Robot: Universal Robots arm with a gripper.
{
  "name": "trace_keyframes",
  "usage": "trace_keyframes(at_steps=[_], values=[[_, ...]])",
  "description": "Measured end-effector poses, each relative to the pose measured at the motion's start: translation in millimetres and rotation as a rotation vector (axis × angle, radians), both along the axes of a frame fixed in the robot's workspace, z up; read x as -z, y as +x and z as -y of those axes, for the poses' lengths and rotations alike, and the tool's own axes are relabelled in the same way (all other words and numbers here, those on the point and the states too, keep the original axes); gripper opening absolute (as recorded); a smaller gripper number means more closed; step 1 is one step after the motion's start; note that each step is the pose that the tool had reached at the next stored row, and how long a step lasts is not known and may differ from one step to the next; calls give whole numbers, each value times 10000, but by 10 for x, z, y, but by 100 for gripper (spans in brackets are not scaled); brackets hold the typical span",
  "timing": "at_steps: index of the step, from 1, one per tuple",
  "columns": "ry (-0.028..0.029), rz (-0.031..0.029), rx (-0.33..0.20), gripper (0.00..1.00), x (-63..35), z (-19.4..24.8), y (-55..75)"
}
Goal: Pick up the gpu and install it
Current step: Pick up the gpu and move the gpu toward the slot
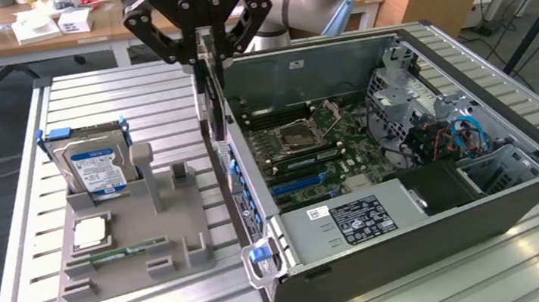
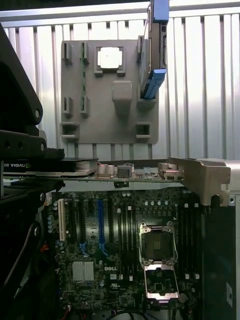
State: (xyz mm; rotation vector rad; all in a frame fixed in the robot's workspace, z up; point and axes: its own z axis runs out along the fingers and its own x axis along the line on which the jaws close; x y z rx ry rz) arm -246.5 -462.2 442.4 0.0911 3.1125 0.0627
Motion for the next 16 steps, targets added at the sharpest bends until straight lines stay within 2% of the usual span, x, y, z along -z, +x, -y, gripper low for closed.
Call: trace_keyframes(at_steps=[6,16], values=[[12,0,1,26,0,0,215],[14,1,0,26,0,0,653]])
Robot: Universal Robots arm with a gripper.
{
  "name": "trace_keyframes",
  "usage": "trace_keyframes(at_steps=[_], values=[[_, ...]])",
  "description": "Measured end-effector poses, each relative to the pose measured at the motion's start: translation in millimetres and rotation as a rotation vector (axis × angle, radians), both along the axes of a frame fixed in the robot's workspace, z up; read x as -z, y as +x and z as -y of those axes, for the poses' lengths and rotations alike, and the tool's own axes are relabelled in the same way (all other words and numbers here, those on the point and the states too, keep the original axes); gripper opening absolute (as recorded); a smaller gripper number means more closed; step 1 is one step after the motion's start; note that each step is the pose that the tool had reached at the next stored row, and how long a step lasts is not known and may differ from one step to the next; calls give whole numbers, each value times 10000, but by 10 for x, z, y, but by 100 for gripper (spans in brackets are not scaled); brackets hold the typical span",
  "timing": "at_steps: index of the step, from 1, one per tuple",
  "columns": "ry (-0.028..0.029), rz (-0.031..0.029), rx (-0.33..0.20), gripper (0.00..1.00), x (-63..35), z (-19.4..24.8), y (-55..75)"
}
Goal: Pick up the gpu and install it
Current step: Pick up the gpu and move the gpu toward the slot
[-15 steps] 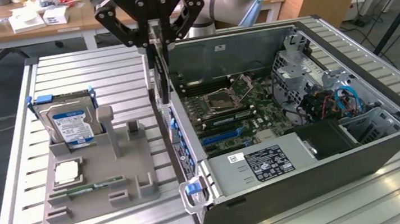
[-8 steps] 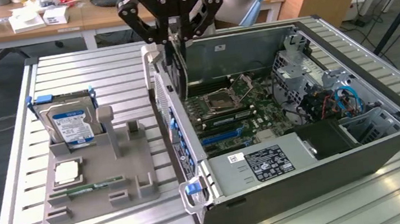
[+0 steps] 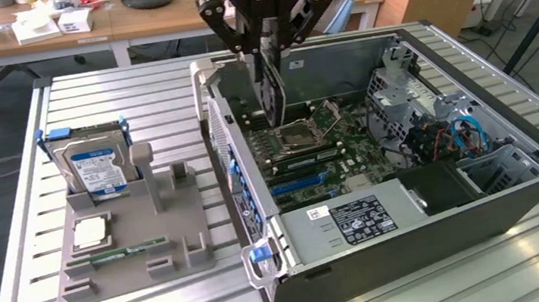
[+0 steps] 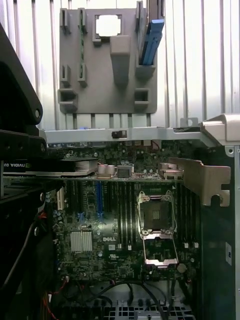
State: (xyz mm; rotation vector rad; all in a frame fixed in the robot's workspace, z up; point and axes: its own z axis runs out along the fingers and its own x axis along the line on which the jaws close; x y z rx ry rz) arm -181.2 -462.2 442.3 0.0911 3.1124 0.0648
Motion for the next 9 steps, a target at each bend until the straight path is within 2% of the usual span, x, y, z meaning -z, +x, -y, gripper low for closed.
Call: trace_keyframes(at_steps=[9], values=[[0,-1,0,26,0,0,408]])
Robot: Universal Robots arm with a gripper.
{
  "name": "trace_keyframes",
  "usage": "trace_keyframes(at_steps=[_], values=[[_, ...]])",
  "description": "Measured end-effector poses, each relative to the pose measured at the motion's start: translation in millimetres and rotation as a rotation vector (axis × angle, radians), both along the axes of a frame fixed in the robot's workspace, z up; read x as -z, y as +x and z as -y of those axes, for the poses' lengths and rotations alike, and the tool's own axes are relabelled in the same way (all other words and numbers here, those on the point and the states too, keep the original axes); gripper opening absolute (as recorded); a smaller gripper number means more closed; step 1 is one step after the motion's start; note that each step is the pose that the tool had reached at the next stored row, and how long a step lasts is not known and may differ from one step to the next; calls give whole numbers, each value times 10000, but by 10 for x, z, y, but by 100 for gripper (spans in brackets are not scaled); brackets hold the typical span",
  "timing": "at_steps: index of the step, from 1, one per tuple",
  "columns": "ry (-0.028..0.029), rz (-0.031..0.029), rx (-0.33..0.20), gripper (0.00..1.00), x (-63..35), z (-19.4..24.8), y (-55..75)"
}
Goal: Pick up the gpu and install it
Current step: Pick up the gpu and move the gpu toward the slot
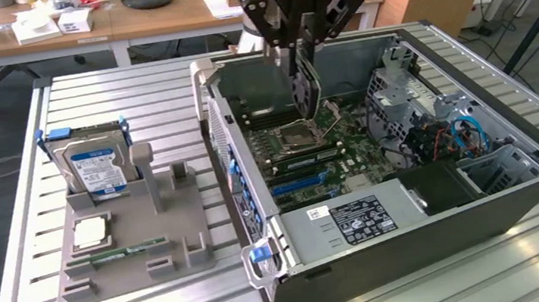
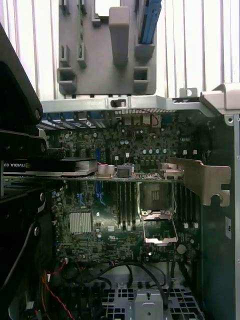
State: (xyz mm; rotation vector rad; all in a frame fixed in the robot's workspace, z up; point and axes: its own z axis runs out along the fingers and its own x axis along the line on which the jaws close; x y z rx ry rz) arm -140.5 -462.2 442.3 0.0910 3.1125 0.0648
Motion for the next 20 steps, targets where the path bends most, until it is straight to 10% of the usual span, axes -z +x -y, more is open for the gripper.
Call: trace_keyframes(at_steps=[20], values=[[-1,-1,-2,26,2,0,666]])
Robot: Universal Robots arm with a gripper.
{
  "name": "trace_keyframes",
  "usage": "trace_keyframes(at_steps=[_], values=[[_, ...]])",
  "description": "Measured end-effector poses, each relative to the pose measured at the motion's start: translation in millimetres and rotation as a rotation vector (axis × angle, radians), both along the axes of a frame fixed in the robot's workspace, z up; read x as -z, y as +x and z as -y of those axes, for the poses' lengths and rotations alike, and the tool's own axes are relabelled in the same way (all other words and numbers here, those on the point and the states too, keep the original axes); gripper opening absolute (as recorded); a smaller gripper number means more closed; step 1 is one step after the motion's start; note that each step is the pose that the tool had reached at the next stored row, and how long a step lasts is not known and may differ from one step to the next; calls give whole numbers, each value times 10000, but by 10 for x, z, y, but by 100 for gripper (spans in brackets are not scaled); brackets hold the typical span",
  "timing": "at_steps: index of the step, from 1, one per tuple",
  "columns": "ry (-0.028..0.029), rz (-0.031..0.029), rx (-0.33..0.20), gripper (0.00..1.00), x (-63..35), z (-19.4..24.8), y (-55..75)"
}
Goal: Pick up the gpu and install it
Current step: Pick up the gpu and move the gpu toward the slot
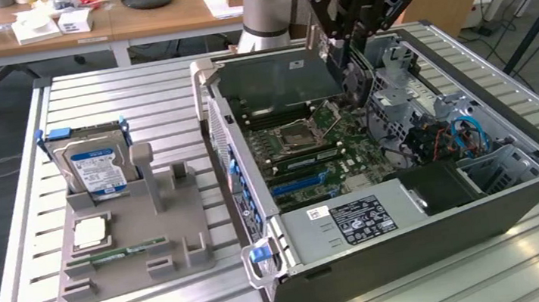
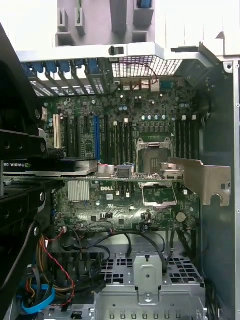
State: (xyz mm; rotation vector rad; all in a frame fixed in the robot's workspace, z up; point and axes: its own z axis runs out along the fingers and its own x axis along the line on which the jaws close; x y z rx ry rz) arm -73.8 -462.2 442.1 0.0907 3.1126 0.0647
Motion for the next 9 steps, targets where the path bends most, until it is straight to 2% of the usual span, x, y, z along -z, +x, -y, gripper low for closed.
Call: trace_keyframes(at_steps=[9], values=[[0,1,-362,26,0,0,101]])
